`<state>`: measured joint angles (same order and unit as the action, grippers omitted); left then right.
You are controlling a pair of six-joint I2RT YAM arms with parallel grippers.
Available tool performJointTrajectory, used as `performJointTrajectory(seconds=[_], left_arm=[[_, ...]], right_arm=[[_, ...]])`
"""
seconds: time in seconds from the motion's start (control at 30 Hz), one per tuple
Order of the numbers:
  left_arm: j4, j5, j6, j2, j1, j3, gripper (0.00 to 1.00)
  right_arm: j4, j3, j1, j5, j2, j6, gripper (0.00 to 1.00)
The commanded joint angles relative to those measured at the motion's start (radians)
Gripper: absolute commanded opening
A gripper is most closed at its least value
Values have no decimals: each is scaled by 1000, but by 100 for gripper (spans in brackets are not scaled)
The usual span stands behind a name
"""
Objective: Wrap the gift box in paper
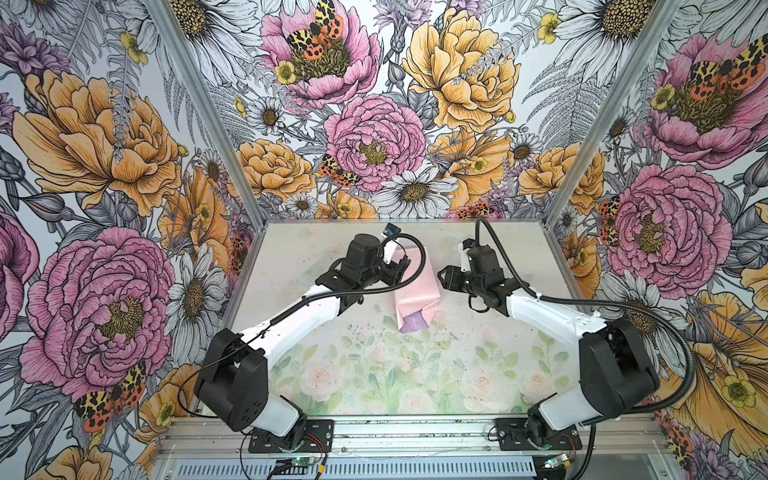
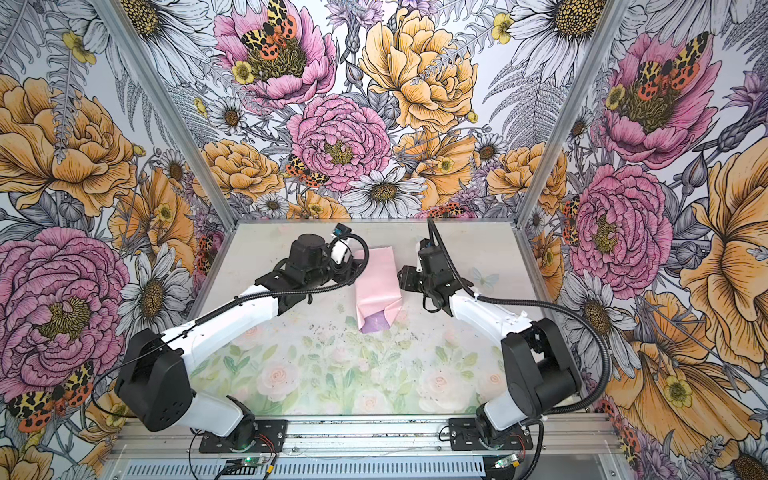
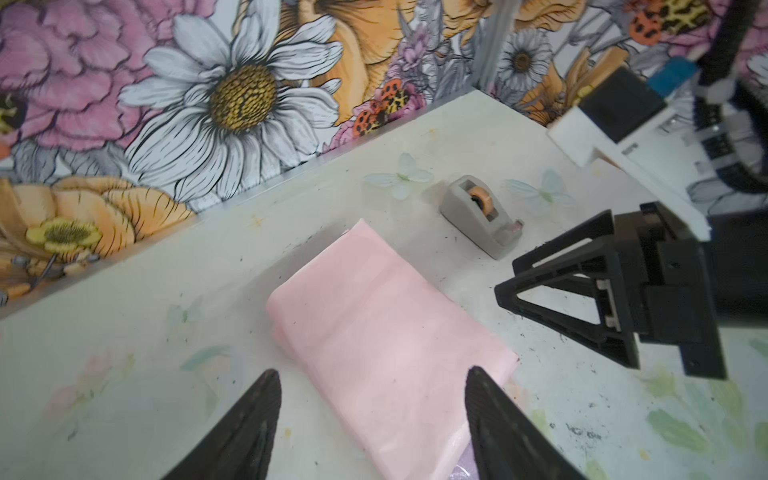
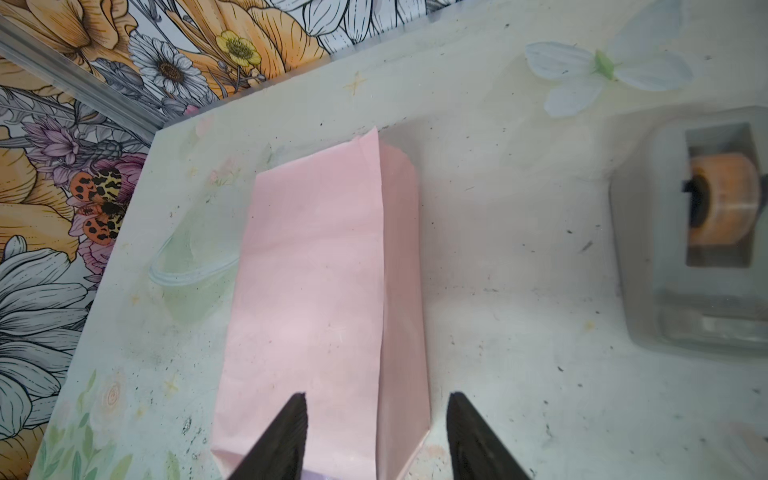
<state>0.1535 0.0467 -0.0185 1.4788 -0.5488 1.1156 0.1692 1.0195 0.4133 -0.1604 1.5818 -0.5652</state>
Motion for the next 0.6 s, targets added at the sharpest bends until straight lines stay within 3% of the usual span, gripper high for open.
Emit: performJointTrajectory(seconds=[0.0, 0.27, 0.57], left_arm=[[51, 49, -264, 13, 64, -72, 71], [-135, 252, -419, 163, 141, -132, 67], [-232, 311, -454, 312, 96, -68, 58]], right_arm=[[100, 66, -1, -79, 95, 44, 56], [114, 148, -2, -167, 221, 36, 55], [113, 81, 2, -161, 184, -3, 45]])
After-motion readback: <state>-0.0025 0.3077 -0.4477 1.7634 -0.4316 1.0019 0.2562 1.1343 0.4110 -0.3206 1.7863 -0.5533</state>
